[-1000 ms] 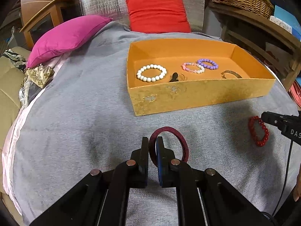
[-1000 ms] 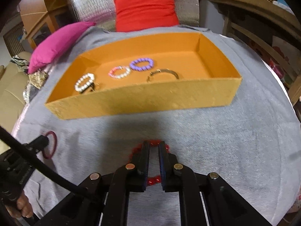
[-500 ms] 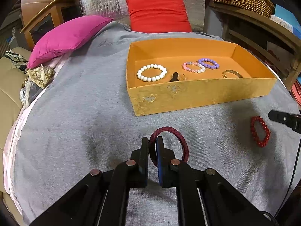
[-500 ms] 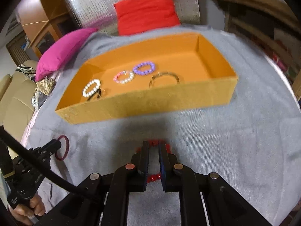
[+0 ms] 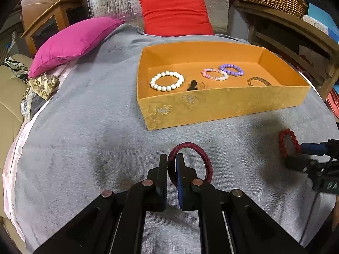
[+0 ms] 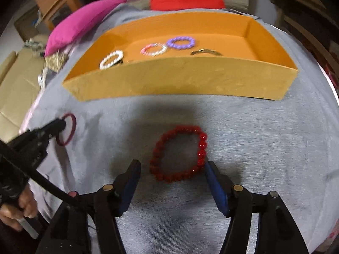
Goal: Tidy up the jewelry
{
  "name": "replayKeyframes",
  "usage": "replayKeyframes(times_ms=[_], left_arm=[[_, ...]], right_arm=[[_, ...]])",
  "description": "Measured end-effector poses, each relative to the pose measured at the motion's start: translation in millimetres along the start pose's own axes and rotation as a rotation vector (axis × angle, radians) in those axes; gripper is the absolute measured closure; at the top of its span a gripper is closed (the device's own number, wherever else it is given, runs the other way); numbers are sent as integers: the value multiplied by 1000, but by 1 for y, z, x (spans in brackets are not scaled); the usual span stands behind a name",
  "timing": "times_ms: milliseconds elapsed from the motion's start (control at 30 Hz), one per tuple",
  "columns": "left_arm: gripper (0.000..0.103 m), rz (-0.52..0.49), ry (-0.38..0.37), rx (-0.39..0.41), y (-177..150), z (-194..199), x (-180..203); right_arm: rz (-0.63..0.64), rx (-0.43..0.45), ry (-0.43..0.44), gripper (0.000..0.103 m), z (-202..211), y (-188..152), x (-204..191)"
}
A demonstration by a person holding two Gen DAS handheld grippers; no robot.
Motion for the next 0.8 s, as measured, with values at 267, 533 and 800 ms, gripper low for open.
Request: replayKeyframes(times_ms=[267,533,800], left_arm=[[95,15,-1,6,2,2,-5],[95,18,-6,13,3,4,-4],[95,-6,18,43,7,8,4]], right_arm=[[6,56,-122,84,2,2,21],[-69,114,-72,84,22,8,38],[-103,209,43,84,53,14,35]])
Point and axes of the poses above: each gripper's, at about its wrist camera, not at the fingertips, and z roughly against the way its jaws point, x to its right, y to its top, the point moved 8 cm from there along -z, roughly the way its jaws point, and after that the axes turned 3 degrees about z, right-handed, at the moved point
